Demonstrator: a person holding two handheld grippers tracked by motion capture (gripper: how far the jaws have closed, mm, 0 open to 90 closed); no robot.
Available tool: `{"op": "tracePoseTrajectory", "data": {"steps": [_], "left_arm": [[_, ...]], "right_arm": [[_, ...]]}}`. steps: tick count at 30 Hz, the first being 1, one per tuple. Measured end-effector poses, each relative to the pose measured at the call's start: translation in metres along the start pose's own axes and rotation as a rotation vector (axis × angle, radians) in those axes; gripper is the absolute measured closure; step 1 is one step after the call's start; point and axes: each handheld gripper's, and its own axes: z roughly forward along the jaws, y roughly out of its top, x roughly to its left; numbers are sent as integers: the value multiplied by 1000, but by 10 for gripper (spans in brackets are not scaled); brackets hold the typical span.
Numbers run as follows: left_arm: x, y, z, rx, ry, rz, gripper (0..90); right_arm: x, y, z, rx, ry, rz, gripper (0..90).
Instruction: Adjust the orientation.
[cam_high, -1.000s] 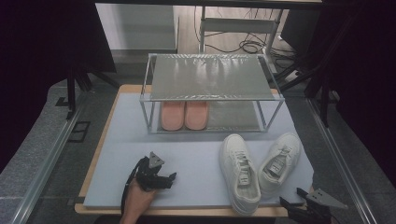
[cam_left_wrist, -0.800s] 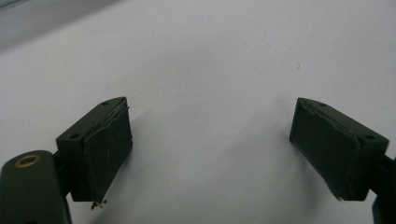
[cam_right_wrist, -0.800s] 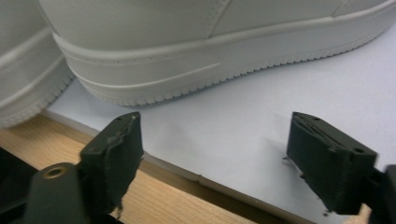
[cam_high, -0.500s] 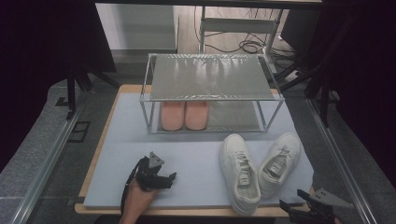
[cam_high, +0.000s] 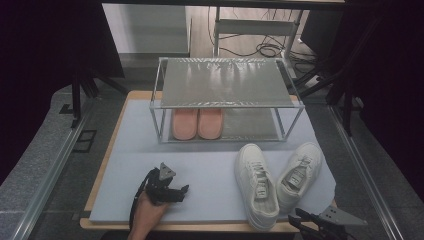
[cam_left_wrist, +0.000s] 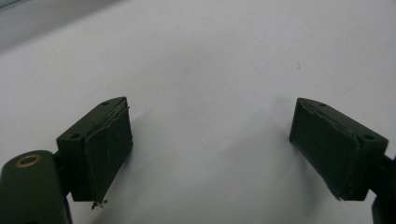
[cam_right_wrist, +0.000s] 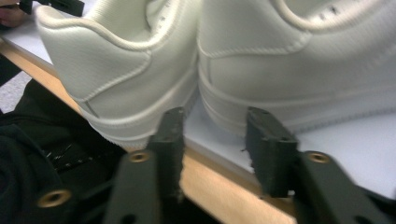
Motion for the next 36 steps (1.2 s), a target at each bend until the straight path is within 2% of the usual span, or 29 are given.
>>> {"op": "tracePoseTrajectory", "data": {"steps": [4, 7, 12, 17, 25, 30, 36], "left_arm": [[0, 0, 0, 0, 0, 0, 131], [0, 0, 0, 0, 0, 0, 131], [0, 0, 0, 0, 0, 0, 131], [0, 0, 0, 0, 1, 0, 132], [0, 0, 0, 0, 1, 0, 132], [0, 0, 0, 0, 1, 0, 132], [0, 0, 0, 0, 1, 1, 132]], "right_arm": [[9, 3, 4, -18, 6, -48, 801], [15, 7, 9, -20, 11, -63, 852], [19, 11, 20, 5, 2, -72, 869], [24, 12, 28, 15, -31, -91, 887], [30, 18, 40, 23, -22, -100, 887], [36, 24, 49, 33, -46, -115, 884], [37, 29, 56, 35, -74, -109, 879]]}}
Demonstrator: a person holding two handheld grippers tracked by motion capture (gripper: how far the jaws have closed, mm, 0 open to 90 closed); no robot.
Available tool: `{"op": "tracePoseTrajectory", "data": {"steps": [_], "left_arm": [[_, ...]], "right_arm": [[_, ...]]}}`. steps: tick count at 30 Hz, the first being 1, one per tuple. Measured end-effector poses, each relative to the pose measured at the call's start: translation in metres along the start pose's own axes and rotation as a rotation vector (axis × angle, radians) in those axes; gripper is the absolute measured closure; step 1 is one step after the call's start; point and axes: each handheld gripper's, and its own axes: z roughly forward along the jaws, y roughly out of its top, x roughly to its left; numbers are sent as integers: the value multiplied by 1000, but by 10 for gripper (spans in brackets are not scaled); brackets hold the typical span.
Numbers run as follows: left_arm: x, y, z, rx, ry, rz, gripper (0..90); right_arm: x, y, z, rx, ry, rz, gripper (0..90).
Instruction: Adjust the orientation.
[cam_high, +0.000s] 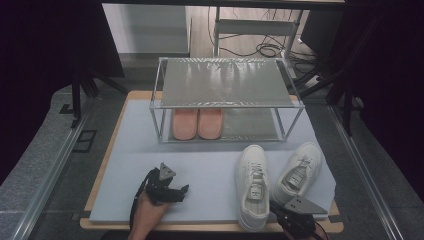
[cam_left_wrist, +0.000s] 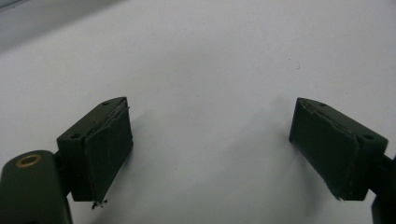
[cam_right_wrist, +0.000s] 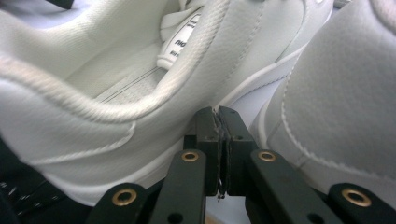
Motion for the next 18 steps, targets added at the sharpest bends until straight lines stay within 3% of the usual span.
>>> {"op": "tracePoseTrajectory", "data": {"steps": [5, 14, 18], "left_arm": [[0, 0, 0, 0, 0, 0, 132], [0, 0, 0, 0, 0, 1, 132], [0, 0, 0, 0, 0, 1, 132]], "right_arm": [[1, 4, 6, 8, -19, 3, 879], [15, 15, 24, 13, 19, -28, 876], [18, 20, 29, 19, -24, -31, 875]]}}
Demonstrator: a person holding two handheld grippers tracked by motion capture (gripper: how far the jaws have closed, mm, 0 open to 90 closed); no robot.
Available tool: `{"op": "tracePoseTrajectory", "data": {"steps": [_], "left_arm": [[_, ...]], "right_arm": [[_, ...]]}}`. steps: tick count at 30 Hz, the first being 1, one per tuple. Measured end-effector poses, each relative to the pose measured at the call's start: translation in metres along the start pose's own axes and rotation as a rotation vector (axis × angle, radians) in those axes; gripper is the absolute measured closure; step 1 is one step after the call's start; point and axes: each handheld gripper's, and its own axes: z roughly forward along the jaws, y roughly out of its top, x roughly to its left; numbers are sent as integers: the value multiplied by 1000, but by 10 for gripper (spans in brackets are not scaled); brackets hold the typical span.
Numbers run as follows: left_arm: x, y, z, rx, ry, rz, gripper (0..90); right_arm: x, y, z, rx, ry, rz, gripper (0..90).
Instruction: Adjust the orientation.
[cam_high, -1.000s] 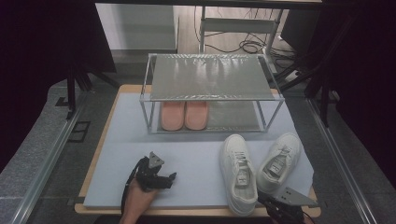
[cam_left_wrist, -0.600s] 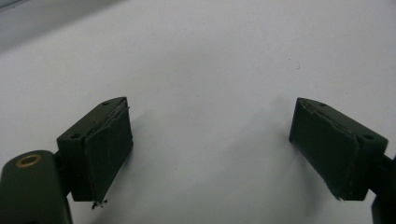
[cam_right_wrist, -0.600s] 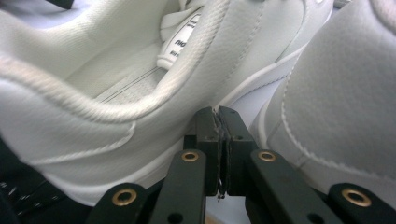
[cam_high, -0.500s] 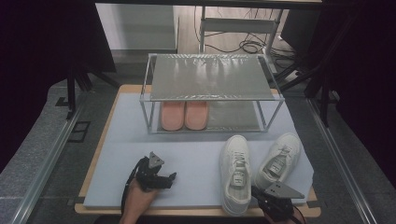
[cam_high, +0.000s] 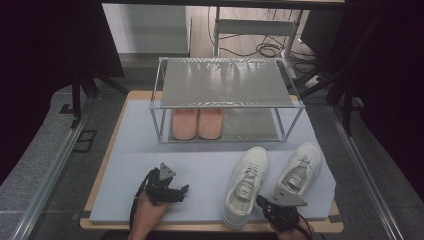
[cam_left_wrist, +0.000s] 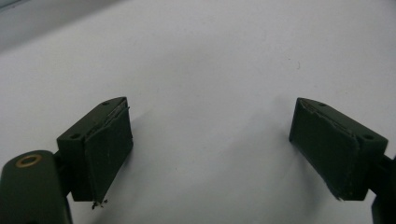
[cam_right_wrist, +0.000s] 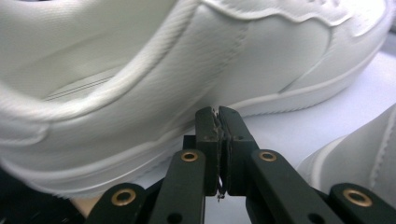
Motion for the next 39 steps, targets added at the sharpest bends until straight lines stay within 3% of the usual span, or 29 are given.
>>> {"op": "tracePoseTrajectory", "data": {"steps": [7, 32, 33, 39], "left_arm": [[0, 0, 0, 0, 0, 0, 132], [0, 0, 0, -1, 0, 0, 132], [0, 0, 0, -1, 0, 0, 132], [0, 0, 0, 0, -1, 0, 132]], "right_arm": [[-5, 9, 5, -10, -44, 31, 875], [22, 33, 39, -30, 61, -9, 874], [21, 34, 39, -27, 58, -8, 863], [7, 30, 33, -6, -68, 33, 874]]}}
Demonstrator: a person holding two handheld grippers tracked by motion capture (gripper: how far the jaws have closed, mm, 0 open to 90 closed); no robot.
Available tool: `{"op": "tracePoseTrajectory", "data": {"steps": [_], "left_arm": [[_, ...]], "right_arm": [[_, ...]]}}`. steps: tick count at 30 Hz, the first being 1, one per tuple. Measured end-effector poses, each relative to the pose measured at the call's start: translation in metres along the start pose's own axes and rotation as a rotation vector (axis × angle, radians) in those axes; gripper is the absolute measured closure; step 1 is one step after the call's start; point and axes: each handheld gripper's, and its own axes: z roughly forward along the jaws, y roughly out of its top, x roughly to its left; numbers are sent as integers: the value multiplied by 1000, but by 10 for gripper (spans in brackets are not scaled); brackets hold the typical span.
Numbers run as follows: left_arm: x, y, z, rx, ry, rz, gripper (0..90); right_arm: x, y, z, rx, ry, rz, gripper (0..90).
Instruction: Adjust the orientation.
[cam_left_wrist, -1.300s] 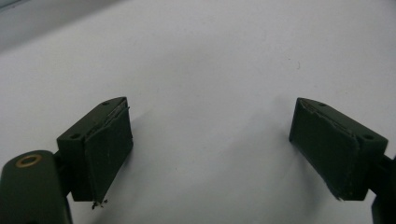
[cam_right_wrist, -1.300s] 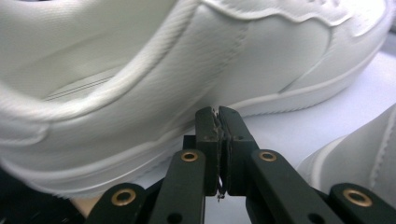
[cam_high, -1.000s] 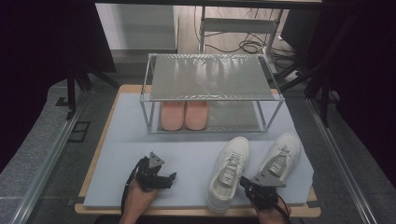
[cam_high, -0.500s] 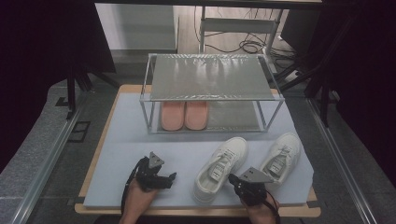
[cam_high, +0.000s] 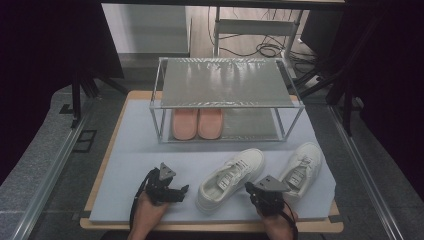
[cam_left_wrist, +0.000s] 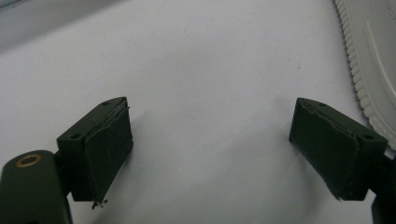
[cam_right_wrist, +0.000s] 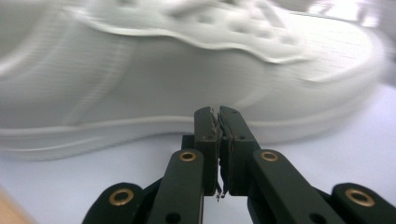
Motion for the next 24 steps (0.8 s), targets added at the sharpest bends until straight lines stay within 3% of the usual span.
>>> {"op": "tracePoseTrajectory", "data": {"steps": [5, 8, 18, 24], "left_arm": [[0, 0, 0, 0, 0, 0, 132], [0, 0, 0, 0, 0, 0, 132], [0, 0, 0, 0, 0, 0, 132], [0, 0, 0, 0, 0, -1, 132]], "right_arm": [[-2, 4, 7, 48, -101, 27, 900], [0, 7, 12, 74, -134, 45, 900], [6, 15, 24, 70, -164, 70, 900], [7, 22, 35, 58, -137, 77, 900]]}}
